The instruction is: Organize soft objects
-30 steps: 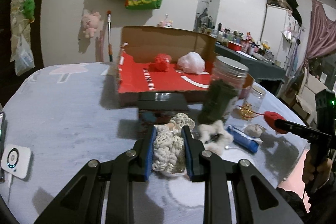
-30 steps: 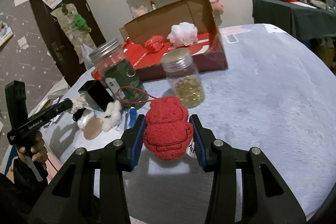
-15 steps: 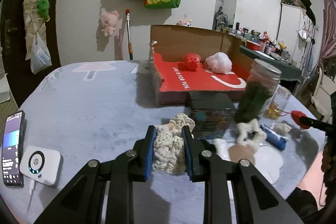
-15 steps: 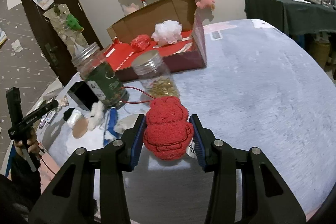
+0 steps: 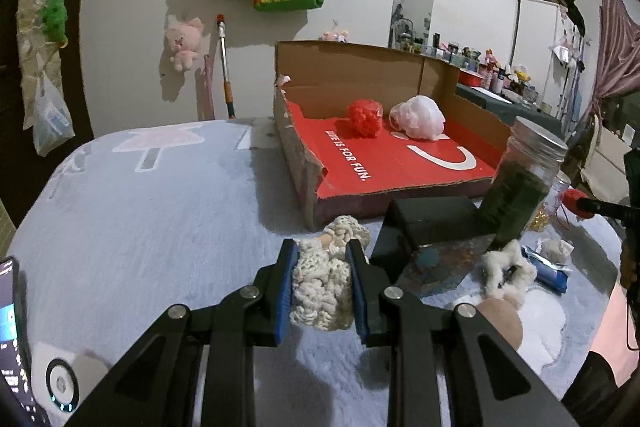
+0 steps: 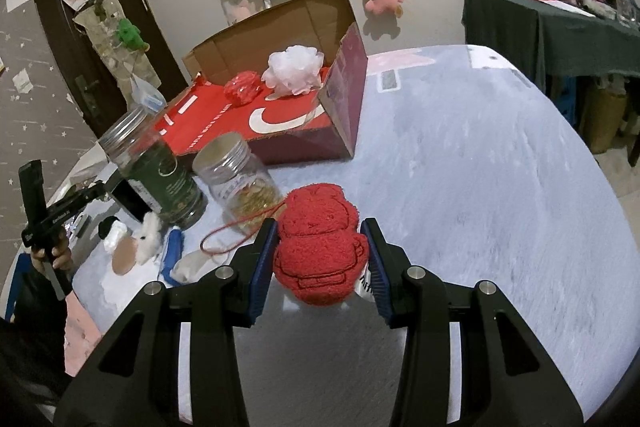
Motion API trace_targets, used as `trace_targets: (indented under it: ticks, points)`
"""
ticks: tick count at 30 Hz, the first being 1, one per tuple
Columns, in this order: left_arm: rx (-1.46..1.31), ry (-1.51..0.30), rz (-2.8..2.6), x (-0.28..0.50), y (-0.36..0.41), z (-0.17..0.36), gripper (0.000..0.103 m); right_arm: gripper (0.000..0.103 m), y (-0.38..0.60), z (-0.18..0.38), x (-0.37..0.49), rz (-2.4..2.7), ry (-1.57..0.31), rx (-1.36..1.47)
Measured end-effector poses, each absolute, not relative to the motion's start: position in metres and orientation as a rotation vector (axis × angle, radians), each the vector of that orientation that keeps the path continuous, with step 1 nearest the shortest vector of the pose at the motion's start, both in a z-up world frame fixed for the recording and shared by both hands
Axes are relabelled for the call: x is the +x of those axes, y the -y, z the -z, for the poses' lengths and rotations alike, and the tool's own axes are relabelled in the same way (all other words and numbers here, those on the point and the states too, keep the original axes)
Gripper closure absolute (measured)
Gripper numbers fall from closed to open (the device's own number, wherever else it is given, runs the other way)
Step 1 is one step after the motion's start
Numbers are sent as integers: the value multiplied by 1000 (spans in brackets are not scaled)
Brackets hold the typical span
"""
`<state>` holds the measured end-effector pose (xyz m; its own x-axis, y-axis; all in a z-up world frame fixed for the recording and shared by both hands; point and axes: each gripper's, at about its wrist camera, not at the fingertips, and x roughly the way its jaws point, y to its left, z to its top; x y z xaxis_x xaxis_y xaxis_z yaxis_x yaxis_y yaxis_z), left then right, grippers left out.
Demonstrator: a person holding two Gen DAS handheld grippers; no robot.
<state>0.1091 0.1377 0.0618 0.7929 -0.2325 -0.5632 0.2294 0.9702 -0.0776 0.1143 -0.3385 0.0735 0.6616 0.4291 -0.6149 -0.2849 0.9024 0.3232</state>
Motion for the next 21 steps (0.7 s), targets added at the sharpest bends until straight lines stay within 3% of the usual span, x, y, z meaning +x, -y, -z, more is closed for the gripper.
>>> trace_targets:
  ticks: [21]
  points:
    - [46, -609, 308, 135, -132, -84, 77, 62, 324, -86, 157, -473, -769, 159]
